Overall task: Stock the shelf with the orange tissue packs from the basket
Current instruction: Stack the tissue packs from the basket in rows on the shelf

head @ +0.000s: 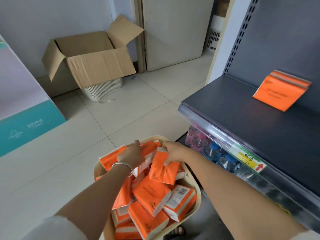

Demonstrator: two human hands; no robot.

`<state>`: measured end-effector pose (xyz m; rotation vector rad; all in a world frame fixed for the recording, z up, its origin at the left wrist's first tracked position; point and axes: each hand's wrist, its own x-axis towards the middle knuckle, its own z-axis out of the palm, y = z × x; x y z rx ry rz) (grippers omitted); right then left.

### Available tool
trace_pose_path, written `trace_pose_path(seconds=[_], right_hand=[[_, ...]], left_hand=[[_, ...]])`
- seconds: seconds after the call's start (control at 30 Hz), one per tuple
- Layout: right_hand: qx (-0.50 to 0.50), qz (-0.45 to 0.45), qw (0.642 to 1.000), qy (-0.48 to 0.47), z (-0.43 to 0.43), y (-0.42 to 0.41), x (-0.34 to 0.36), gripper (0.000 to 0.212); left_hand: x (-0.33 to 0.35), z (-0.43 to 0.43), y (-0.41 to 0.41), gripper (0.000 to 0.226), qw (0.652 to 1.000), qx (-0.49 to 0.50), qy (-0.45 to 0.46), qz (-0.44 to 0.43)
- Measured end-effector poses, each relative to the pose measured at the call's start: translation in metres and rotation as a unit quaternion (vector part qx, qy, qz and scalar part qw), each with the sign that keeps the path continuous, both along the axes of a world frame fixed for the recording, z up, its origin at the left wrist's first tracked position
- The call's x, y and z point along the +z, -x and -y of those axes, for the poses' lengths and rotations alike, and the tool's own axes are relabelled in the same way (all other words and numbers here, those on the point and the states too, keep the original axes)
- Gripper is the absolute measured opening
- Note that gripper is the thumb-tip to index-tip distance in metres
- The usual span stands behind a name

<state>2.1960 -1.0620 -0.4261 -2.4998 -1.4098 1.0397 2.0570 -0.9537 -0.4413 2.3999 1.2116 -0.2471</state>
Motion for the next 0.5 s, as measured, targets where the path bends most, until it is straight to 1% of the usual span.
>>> trace_pose_path(seconds=[0.03,0.1,0.17,0.23,0.3,0.4,0.5], right_hand=[[-0.031,0.000,0.999,-0.028,0.007,-0.002,0.008,0.068],[-0.079,0.033,0.992,-0.097,0.023,-0.006,0.028,0.062],[-0.111,0.063,0.976,-0.177,0.040,-0.011,0.050,0.063],[-0.127,0.077,0.957,-0.250,0.057,-0.017,0.071,0.066],[-0.157,0.083,0.935,-0.308,0.075,-0.026,0.091,0.060],[-0.207,0.112,0.900,-0.367,0.106,-0.040,0.118,0.053],[-0.263,0.196,0.869,-0.371,0.139,-0.056,0.137,0.050]], left_hand=[[0.011,0.004,-0.002,0.040,1.000,-0.004,-0.028,0.012],[0.035,0.013,-0.005,0.040,0.996,-0.015,-0.083,0.041],[0.058,0.022,-0.009,0.042,0.988,-0.020,-0.130,0.081],[0.078,0.031,-0.015,0.041,0.979,-0.019,-0.154,0.134],[0.096,0.041,-0.025,0.040,0.966,-0.022,-0.170,0.194],[0.117,0.056,-0.047,0.037,0.939,-0.043,-0.179,0.292],[0.136,0.074,-0.073,0.034,0.913,-0.075,-0.179,0.359]])
